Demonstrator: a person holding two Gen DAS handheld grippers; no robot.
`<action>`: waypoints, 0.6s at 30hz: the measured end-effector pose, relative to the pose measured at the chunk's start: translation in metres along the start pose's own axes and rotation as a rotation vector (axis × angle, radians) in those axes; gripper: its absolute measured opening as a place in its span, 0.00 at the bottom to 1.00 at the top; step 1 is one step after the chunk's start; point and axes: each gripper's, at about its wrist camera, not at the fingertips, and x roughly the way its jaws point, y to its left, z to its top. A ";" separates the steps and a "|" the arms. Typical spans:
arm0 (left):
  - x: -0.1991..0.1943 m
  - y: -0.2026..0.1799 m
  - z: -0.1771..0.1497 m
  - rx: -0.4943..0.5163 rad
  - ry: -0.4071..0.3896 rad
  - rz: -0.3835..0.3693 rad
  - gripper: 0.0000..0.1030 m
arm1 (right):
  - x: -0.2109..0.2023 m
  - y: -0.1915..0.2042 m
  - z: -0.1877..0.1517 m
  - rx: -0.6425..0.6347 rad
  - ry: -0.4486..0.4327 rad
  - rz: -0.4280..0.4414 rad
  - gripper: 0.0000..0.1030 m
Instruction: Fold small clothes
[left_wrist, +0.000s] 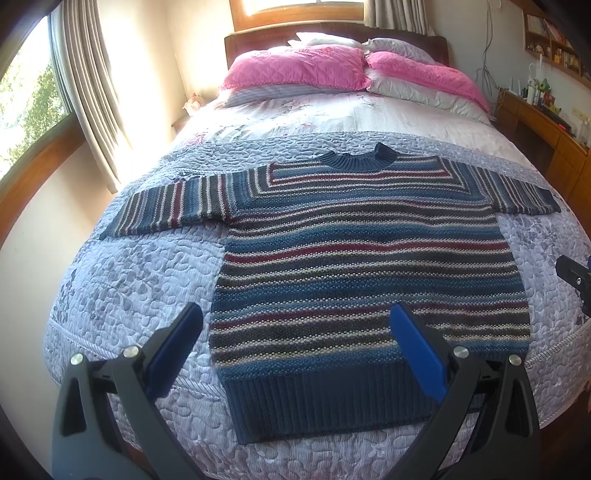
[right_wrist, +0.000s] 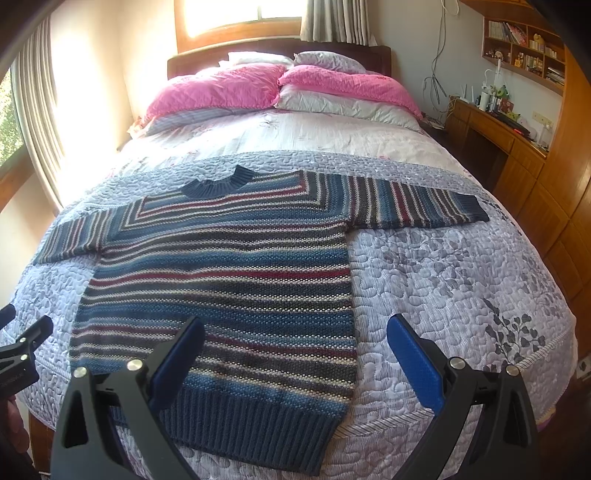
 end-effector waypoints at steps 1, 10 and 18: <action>0.000 0.000 0.000 0.000 0.000 0.000 0.97 | 0.000 0.000 0.000 -0.001 0.002 -0.001 0.96; 0.001 0.000 0.000 0.004 0.002 0.001 0.97 | 0.000 0.000 0.000 0.000 0.002 0.001 0.96; 0.003 -0.001 -0.002 0.007 0.004 0.002 0.97 | 0.000 -0.001 0.000 0.000 0.001 0.000 0.96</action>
